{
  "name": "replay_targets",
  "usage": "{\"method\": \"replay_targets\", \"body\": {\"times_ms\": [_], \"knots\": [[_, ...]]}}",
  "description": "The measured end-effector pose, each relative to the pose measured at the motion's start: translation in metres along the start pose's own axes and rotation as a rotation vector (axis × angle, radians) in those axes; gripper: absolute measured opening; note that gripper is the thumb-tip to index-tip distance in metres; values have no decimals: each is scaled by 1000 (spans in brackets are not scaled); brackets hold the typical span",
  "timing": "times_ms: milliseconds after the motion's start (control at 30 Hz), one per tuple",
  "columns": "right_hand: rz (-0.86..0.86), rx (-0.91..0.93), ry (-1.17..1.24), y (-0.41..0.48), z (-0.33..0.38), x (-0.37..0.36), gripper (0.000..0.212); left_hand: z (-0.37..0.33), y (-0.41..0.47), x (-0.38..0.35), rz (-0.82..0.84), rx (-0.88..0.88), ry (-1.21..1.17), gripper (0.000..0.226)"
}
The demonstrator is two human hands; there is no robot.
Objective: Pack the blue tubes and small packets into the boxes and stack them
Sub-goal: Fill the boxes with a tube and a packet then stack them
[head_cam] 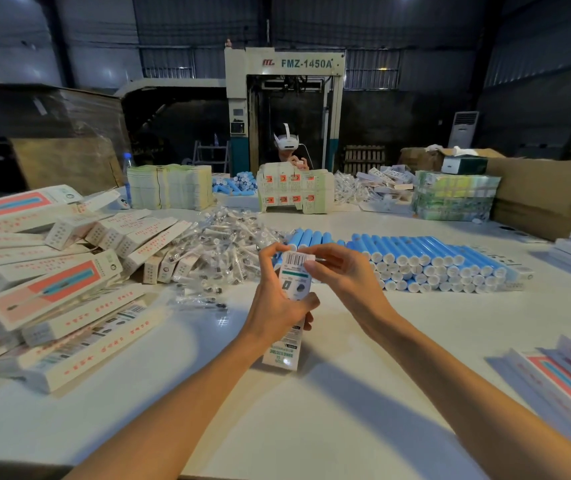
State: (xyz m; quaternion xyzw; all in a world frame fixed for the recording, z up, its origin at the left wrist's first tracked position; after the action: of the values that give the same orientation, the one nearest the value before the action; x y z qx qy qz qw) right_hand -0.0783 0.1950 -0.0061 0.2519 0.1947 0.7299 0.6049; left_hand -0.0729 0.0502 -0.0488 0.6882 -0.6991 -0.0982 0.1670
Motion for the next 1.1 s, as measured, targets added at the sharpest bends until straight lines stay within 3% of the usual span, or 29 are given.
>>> {"method": "replay_targets", "body": {"times_ms": [167, 333, 467, 533, 600, 700, 833, 1100], "knots": [[-71, -172, 176, -18, -30, -17, 41, 0, -1, 6, -89, -26, -35, 71], [145, -302, 283, -41, -34, -48, 41, 3, -3, 12, -166, 9, -98, 66], [141, -251, 206, -51, -15, -48, 42, 9, 1, 1, -39, 0, -145, 51], [154, -202, 64, -54, -1, -38, 31, 10, 2, -5, 12, -24, -95, 60], [112, -122, -129, -56, 14, -13, 34, 12, 1, -8, 36, -76, 26, 79], [45, 1, -545, -70, 38, 42, 37, 18, -1, -14, 97, -108, 225, 65], [5, -161, -1224, -111, 50, 130, 42, 17, -6, -25, 142, -165, 380, 54], [20, -421, -1839, -196, 49, 222, 46, 15, -10, -23, 173, -227, 501, 35]]}}
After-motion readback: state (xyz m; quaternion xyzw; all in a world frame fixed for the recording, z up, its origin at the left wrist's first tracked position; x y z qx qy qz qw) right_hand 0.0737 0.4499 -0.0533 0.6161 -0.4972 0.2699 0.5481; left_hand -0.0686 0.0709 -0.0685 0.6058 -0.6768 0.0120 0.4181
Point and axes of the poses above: each hand's wrist, its own y-axis towards the middle knuckle, its own x-axis out of the back of the hand, z = x × y, the point moved 6 cm from there along y, towards the middle knuckle, and after that the axes turned 8 degrees about x, right-handed, at the moved point
